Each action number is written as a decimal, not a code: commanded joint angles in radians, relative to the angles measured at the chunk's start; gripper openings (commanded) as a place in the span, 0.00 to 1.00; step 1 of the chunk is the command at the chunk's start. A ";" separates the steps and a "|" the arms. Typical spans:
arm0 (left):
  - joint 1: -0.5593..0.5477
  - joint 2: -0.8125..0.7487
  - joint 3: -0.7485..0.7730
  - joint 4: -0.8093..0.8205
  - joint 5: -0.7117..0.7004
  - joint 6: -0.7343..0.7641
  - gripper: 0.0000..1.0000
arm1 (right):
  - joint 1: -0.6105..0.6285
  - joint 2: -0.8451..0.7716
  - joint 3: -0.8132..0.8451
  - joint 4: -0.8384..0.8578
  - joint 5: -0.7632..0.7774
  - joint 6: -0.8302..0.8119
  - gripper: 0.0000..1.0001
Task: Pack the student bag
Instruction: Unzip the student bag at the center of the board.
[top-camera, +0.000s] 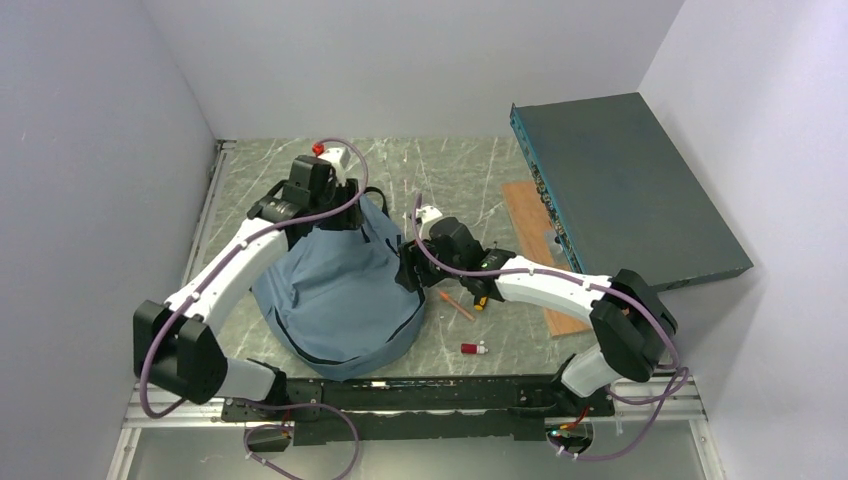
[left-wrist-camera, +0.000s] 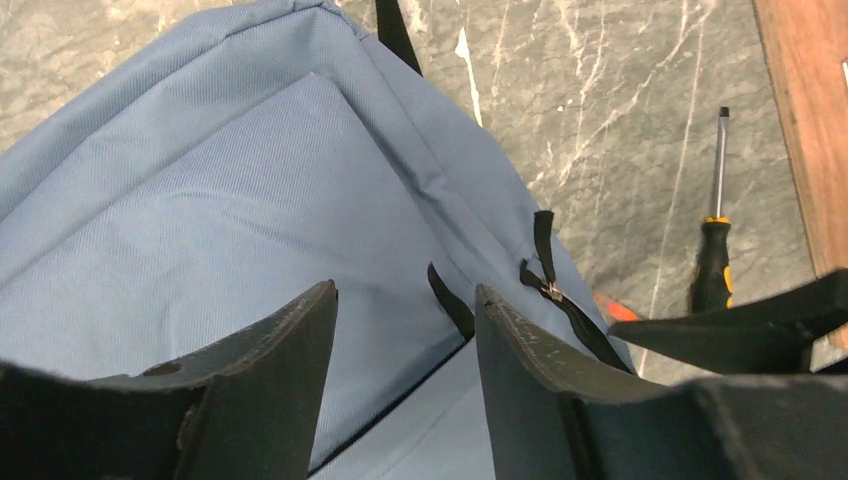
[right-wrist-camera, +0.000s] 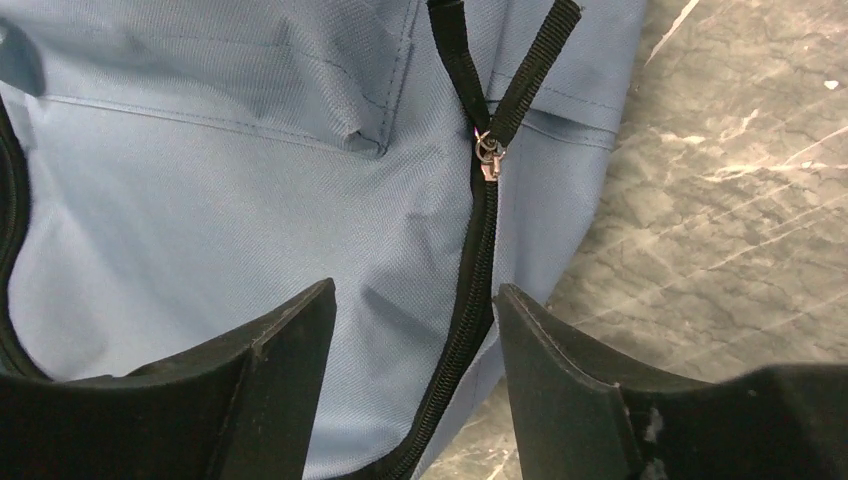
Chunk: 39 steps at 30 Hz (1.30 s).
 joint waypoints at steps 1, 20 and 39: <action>0.003 0.043 0.047 0.047 0.030 0.017 0.55 | -0.002 -0.045 -0.033 0.051 0.024 -0.025 0.61; 0.000 0.117 -0.030 0.109 0.164 -0.012 0.26 | -0.002 -0.016 0.016 0.034 0.029 -0.051 0.81; -0.006 -0.081 -0.182 0.018 0.038 -0.062 0.00 | -0.003 0.095 0.050 0.057 0.028 0.059 0.42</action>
